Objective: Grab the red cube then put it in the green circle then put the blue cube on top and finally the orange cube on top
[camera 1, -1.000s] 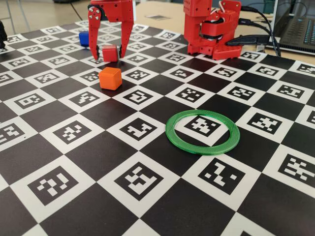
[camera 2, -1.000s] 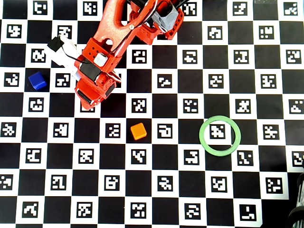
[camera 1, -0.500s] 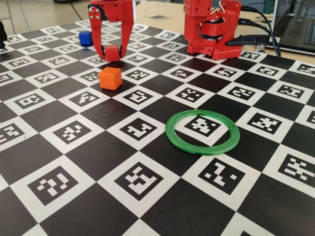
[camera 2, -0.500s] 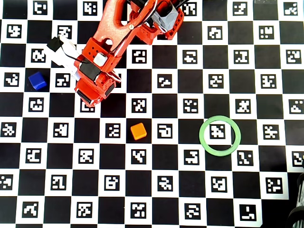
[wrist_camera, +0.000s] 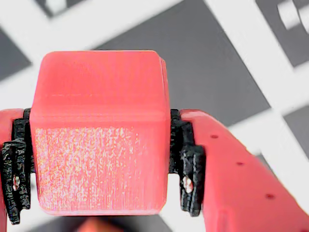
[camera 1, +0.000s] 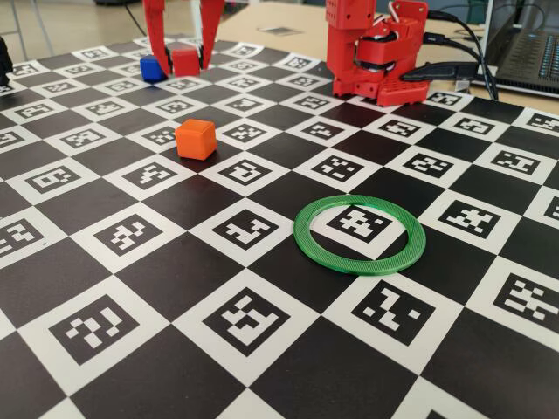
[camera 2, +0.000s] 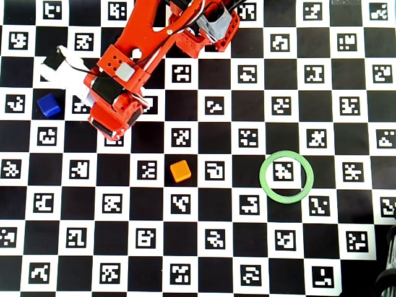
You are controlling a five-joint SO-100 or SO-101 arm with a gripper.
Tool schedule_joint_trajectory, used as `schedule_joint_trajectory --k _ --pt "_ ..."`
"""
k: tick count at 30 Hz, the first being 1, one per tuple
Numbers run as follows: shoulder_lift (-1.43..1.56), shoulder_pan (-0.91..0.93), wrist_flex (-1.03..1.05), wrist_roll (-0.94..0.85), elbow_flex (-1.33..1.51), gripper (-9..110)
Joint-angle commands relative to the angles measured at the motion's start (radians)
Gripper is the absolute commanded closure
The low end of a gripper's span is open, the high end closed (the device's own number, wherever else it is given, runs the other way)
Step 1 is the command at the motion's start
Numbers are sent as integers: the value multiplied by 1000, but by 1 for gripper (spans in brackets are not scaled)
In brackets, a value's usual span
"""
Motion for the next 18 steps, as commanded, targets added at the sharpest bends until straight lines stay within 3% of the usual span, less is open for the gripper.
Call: schedule_joint_trajectory --k 1,8,18 --pt "94 -118 109 -6 -193 99" --pt "86 -414 236 84 -311 99" --pt "-25 -821 261 262 -400 99"
